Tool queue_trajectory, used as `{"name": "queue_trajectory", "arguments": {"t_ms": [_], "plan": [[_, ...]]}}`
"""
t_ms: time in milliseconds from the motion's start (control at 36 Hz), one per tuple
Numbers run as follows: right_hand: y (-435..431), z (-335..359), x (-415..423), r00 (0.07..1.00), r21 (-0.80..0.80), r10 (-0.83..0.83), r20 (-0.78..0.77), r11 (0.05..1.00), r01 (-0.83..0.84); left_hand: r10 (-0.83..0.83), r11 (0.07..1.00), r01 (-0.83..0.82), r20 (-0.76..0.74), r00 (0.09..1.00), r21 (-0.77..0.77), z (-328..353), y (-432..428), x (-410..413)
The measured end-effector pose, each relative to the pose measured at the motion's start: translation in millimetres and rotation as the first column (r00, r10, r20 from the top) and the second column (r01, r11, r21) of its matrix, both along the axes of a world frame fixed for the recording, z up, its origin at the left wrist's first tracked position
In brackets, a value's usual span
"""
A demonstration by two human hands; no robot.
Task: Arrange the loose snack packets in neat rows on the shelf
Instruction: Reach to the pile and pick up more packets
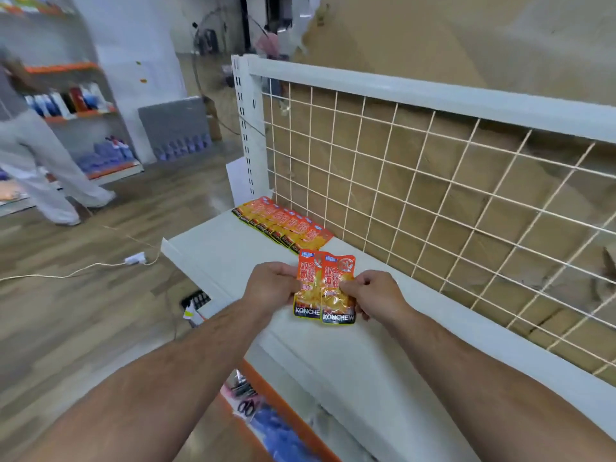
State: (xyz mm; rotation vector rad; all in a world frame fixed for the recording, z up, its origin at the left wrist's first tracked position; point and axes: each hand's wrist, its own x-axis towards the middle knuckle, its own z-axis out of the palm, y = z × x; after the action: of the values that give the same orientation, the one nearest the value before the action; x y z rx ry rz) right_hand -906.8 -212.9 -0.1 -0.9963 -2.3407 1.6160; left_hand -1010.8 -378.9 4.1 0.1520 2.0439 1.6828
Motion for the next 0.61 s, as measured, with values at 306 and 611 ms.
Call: {"name": "queue_trajectory", "arguments": {"t_ms": [306,611], "plan": [[37.4,-16.3,-48.6,0.996,-0.038,-0.091,0.014,0.995,0.091,-0.099,0.971,0.064,-0.145,0.984,-0.230,-8.9,48.3,-73.6],[54.5,-29.8,-74.9,0.945,-0.062,-0.327,0.026,0.943,0.328,-0.442,0.802,0.186,-0.354,0.824,-0.568,-23.9,106.4,-135.8]]}}
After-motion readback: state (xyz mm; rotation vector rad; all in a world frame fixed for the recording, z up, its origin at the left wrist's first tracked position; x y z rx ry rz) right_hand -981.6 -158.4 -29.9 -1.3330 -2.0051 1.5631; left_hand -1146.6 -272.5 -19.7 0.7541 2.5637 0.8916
